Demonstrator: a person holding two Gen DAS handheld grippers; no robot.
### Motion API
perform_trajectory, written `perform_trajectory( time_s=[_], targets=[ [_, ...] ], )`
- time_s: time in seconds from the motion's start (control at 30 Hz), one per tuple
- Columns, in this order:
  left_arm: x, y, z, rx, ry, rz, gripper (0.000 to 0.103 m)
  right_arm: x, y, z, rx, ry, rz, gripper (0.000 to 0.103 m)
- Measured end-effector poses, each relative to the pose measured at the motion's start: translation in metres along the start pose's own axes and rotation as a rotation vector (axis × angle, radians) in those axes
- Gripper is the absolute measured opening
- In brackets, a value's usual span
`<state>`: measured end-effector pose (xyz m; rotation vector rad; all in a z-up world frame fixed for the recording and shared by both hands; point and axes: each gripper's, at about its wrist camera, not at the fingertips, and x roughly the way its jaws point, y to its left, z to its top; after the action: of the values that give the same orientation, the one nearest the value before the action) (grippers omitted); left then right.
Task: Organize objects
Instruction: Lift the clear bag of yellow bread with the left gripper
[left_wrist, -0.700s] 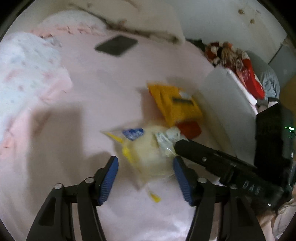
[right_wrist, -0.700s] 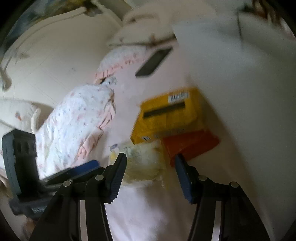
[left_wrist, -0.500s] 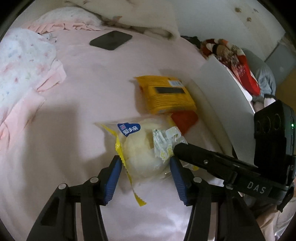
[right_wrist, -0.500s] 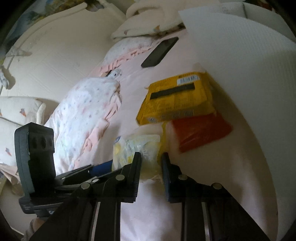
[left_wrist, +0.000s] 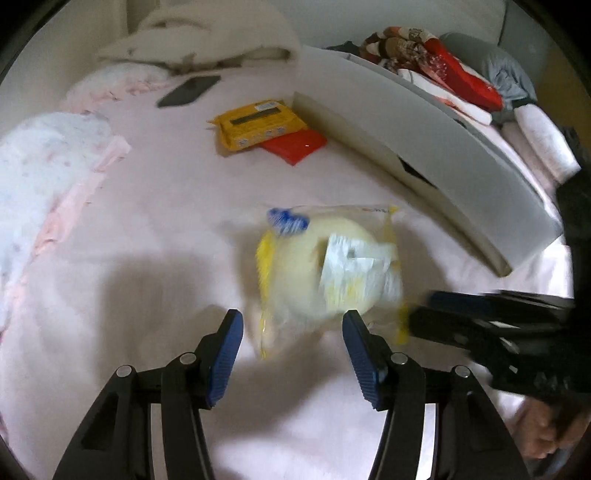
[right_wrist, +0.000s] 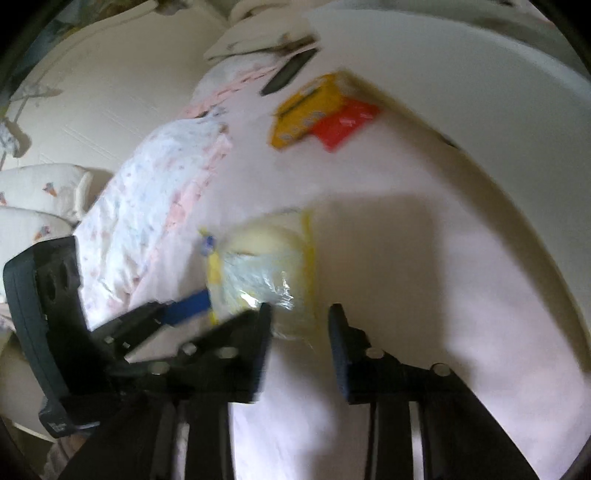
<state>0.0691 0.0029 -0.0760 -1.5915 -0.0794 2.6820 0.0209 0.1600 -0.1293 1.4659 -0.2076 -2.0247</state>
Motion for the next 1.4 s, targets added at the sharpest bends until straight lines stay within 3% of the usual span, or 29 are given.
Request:
perform_trajectory(
  time_s=[0.07, 0.1, 0.17, 0.23, 0.37, 0.53, 0.6, 0.67, 0.73, 0.8, 0.9, 0.93, 1.1, 1.2, 1.4],
  targets=[
    [-0.004, 0.001, -0.006, -0.019, -0.042, -0.005, 0.055, -0.017, 0.004, -0.018, -0.055, -0.032, -0.105, 0.040],
    [-0.008, 0.007, -0.005, -0.038, -0.048, -0.009, 0.055, -0.026, 0.004, -0.023, -0.046, -0.061, -0.096, 0.040],
    [-0.012, 0.021, 0.002, -0.093, -0.079, -0.024, 0.055, -0.045, 0.005, -0.018, -0.067, -0.134, 0.009, 0.040],
    [-0.009, 0.038, 0.001, -0.131, -0.125, -0.055, 0.055, -0.055, 0.015, -0.008, -0.083, -0.193, -0.029, 0.040],
    [-0.013, 0.054, 0.015, -0.164, -0.177, -0.075, 0.055, -0.051, 0.044, 0.046, -0.120, -0.112, -0.168, 0.040],
    [0.006, 0.055, 0.029, -0.095, -0.142, -0.074, 0.055, -0.016, 0.039, 0.062, -0.051, -0.069, -0.177, 0.040],
    [0.018, 0.051, 0.028, -0.058, -0.113, -0.097, 0.055, 0.001, 0.021, 0.044, 0.010, -0.063, -0.141, 0.040],
    [0.026, 0.042, 0.026, -0.037, -0.089, -0.137, 0.055, 0.011, 0.005, 0.031, 0.074, -0.055, -0.050, 0.043],
    [0.032, 0.036, 0.026, -0.031, -0.093, -0.167, 0.056, 0.011, -0.006, 0.035, 0.181, -0.009, 0.041, 0.045],
    [0.036, 0.037, 0.027, -0.041, -0.087, -0.207, 0.056, 0.018, -0.009, 0.040, 0.201, 0.018, 0.097, 0.045],
    [0.037, 0.039, 0.024, -0.052, -0.083, -0.242, 0.054, 0.026, -0.009, 0.045, 0.197, 0.024, 0.102, 0.050],
    [0.037, 0.039, 0.022, -0.051, -0.081, -0.245, 0.054, 0.027, -0.001, 0.041, 0.196, -0.018, 0.096, 0.051],
    [0.033, 0.025, 0.017, 0.018, -0.051, -0.284, 0.053, 0.031, 0.007, 0.050, 0.146, -0.025, 0.083, 0.046],
    [0.032, 0.009, 0.014, 0.082, -0.059, -0.227, 0.059, 0.031, 0.008, 0.052, 0.111, -0.020, 0.068, 0.045],
    [0.034, 0.012, 0.013, 0.032, -0.053, -0.249, 0.061, 0.031, 0.007, 0.050, 0.109, -0.021, 0.057, 0.045]
  ],
)
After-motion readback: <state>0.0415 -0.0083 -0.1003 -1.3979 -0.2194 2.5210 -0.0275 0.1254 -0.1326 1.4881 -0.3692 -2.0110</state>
